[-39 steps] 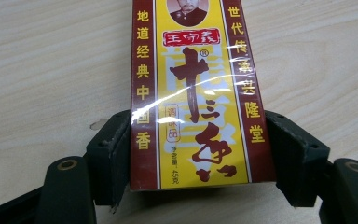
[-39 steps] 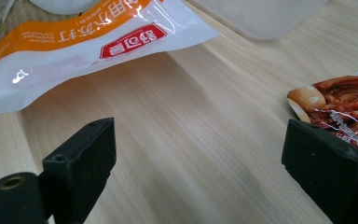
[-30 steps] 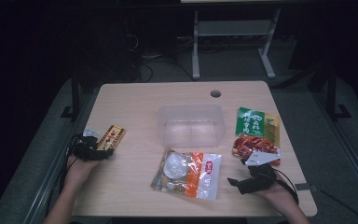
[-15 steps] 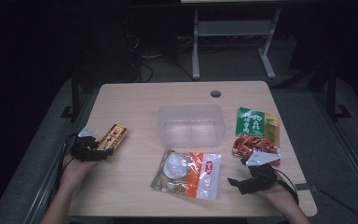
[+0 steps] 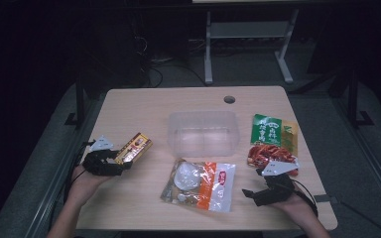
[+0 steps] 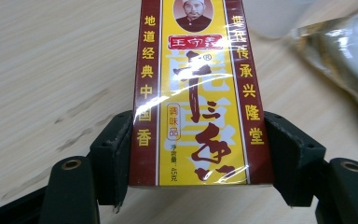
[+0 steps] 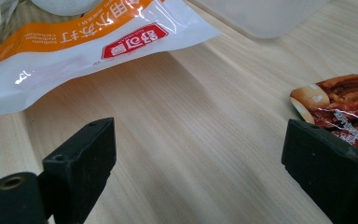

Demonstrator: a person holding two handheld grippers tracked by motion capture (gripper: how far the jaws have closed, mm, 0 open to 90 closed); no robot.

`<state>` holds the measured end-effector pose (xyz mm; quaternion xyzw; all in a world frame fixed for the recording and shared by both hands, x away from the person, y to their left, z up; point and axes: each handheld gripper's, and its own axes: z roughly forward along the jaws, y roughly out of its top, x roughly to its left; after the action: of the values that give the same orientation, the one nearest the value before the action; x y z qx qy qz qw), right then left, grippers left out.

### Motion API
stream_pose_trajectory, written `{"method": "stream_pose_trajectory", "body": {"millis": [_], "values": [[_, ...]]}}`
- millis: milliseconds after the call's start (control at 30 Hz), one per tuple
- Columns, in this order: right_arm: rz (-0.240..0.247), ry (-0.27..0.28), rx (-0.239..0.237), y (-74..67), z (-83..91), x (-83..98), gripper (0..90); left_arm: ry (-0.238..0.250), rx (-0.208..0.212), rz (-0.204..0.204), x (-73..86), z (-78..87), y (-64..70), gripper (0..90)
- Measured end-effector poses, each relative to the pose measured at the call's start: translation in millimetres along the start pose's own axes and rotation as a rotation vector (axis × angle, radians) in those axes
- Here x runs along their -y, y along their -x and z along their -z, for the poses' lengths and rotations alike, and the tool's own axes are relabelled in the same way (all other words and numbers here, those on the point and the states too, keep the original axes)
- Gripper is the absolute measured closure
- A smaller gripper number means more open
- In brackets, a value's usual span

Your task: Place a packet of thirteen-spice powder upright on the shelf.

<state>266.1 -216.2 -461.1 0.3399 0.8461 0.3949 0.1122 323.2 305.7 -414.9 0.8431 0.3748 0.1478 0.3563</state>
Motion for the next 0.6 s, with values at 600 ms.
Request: {"method": "stream_pose_trajectory", "body": {"millis": [600], "values": [[-0.004,0.005,-0.012,1.9,-0.9,0.5,9.7,0.045,0.17,-0.132,-23.3,-2.4,52.4,31.8]]}}
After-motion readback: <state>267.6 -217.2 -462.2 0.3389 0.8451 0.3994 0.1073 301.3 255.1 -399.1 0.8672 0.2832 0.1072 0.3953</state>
